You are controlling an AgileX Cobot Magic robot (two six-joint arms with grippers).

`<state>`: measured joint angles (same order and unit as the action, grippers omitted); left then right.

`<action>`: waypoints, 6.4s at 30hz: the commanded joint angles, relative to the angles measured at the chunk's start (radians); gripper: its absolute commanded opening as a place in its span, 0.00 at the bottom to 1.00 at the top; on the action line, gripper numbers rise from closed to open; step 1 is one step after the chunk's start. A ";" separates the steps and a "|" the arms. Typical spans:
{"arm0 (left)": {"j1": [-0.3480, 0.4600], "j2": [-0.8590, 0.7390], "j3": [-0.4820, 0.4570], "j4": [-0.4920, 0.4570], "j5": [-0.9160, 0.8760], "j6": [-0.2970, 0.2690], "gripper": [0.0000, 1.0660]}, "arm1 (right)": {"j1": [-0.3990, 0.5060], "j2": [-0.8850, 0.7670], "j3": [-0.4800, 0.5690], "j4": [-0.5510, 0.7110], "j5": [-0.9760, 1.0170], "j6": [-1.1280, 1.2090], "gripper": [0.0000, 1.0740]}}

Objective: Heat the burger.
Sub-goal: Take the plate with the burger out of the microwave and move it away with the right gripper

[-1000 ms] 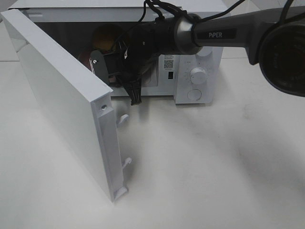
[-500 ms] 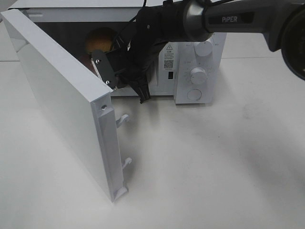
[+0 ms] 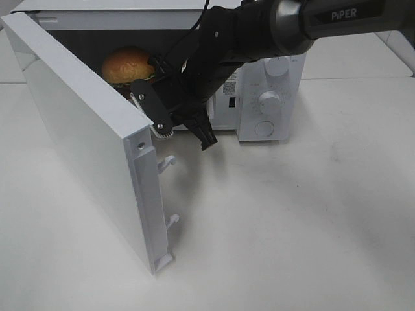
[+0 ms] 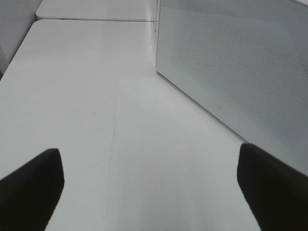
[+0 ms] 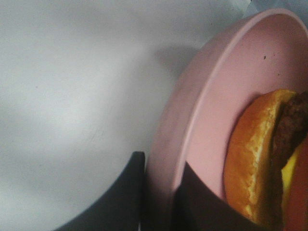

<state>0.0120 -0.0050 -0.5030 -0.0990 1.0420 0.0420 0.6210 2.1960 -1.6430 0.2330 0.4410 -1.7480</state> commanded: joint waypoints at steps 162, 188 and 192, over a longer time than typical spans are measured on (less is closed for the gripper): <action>0.001 -0.019 0.004 0.000 -0.005 0.002 0.84 | 0.025 -1.403 1.222 -0.991 0.335 1.641 0.00; 0.001 -0.019 0.004 0.000 -0.005 0.002 0.84 | 0.025 -1.129 1.180 -1.185 0.535 2.366 0.00; 0.001 -0.019 0.004 0.000 -0.005 0.002 0.84 | 0.025 -1.000 1.148 -1.195 0.565 2.533 0.00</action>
<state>0.0120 -0.0050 -0.5030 -0.0990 1.0420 0.0420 0.6430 1.1660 -0.4790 -0.8930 0.9650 0.7360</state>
